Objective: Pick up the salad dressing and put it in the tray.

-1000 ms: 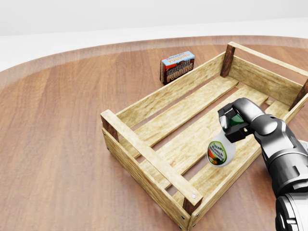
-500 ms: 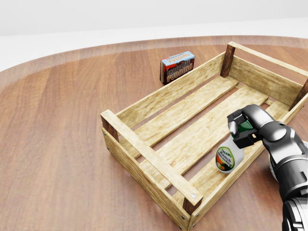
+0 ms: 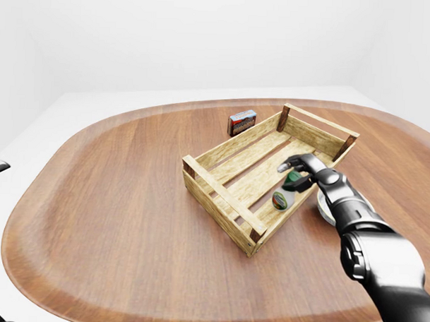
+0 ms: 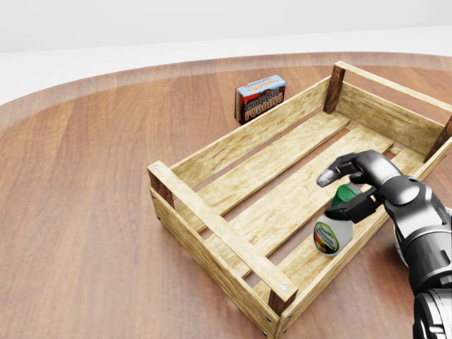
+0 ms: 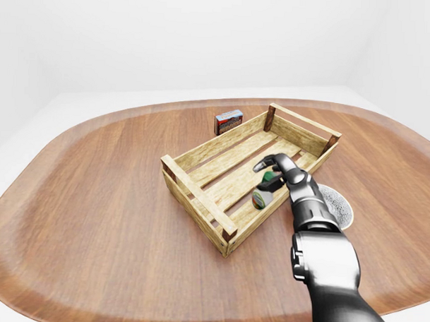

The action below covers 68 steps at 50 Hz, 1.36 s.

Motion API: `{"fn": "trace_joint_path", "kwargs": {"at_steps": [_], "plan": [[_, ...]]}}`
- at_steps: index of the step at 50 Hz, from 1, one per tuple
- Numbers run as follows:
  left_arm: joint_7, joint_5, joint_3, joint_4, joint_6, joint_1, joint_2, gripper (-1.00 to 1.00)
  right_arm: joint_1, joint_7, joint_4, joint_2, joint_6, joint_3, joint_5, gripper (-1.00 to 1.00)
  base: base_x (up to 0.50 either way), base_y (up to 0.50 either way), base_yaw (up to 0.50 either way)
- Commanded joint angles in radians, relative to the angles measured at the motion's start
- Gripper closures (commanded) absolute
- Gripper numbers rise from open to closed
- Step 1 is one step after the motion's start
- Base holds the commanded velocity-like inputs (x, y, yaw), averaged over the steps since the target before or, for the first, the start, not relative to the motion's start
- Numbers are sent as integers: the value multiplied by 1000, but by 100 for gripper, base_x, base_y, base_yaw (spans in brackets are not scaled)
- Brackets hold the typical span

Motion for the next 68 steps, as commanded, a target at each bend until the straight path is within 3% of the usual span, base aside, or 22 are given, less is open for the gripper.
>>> {"fn": "trace_joint_path", "kwargs": {"at_steps": [1, 16, 23, 28, 32, 38, 50, 56, 68], "plan": [[2, -1, -1, -2, 0, -2, 0, -100, 10, -6, -9, 5, -1, -8, -10, -100, 0, 0, 0], [1, -5, 2, -6, 0, 0, 1, -100, 38, -15, -7, 11, -17, -10, -1, -100, 0, 0, 0], [-4, 1, -3, -3, 0, 3, -3, -100, -9, 44, -61, 9, -36, 13, -11, -100, 0, 0, 0], [-5, 1, -2, -4, 0, 2, -4, -100, -34, 89, -127, 11, -19, 26, -19, -100, 0, 0, 0], [-2, -4, 0, -8, 0, 1, -3, -100, -14, 242, -435, 25, 116, 40, -48, -100, 0, 0, 0], [3, -14, 5, -10, 0, -1, 0, -100, 53, 459, -912, 41, 116, 21, -118, -100, 0, 0, 0], [8, -20, 1, -12, 0, 2, 0, -100, 143, 459, -1442, 26, 116, -31, -213, -100, 0, 0, 0], [14, -23, -2, -21, 0, -1, 0, -100, 208, 459, -1615, 4, 116, -61, -224, -100, 0, 0, 0], [14, -23, -4, -17, 0, -1, -2, -100, 278, 459, -1678, 15, 116, -64, -230, -100, 0, 0, 0]]}}
